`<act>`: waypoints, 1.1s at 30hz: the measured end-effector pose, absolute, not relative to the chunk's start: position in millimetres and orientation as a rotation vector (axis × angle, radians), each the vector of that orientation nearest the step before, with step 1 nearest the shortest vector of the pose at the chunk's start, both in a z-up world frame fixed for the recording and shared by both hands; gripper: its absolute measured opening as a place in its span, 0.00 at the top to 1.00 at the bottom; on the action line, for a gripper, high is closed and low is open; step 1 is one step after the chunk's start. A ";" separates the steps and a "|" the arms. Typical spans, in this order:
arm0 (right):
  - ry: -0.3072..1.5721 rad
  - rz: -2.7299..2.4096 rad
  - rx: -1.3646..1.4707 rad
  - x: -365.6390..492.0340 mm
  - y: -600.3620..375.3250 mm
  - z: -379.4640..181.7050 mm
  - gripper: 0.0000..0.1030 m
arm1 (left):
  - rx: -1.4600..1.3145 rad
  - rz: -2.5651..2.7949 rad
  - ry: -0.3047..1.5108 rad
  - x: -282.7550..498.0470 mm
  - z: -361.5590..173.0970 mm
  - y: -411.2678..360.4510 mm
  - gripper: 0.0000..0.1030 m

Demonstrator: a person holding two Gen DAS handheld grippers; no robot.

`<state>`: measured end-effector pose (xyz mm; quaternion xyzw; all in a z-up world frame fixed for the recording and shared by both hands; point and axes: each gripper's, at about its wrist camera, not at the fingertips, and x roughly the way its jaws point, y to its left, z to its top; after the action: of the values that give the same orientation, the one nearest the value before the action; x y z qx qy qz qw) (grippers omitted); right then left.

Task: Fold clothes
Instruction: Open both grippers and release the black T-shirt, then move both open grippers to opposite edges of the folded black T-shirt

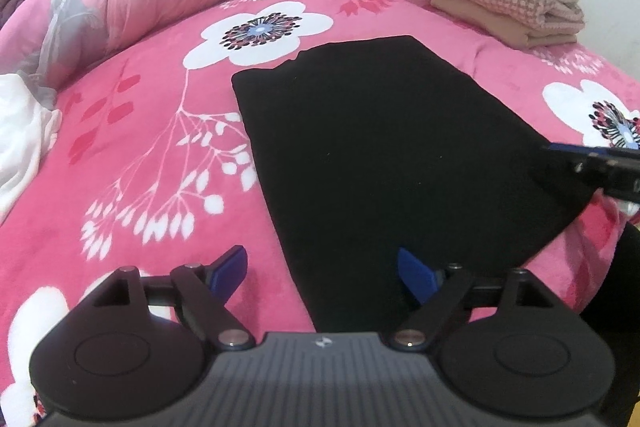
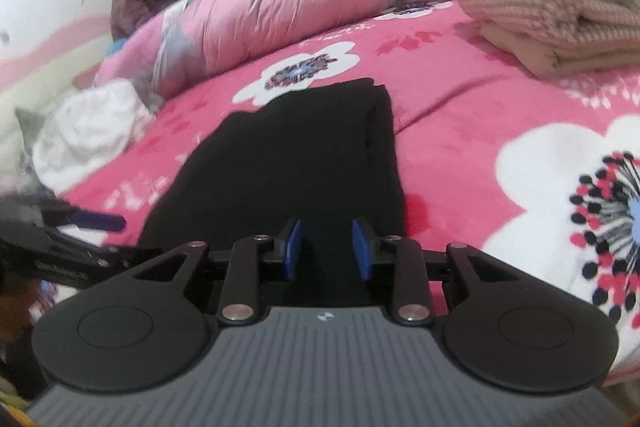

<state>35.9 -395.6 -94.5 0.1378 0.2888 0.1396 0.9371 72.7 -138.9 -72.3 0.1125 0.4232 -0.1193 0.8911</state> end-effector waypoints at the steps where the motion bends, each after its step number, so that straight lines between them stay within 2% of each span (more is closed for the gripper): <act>1: 0.585 0.282 0.295 35.1 -398.7 -94.4 0.74 | 0.237 -0.244 0.879 72.6 -72.2 -139.7 0.18; 25: 0.563 0.252 0.357 42.3 -410.2 -90.4 0.70 | 0.240 -0.225 0.876 71.5 -68.8 -142.5 0.17; 31: 0.546 0.318 0.430 62.6 -419.3 -79.7 0.54 | 0.050 -0.310 0.794 84.9 -55.2 -108.1 0.17; 33: 0.547 0.346 0.457 79.2 -422.9 -74.9 0.44 | 0.004 -0.334 0.780 99.6 -53.6 -96.3 0.16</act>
<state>79.2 -422.9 -74.9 0.2228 0.2666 0.1683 0.9225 99.6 -96.3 -53.6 0.0021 0.3782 -0.1620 0.9114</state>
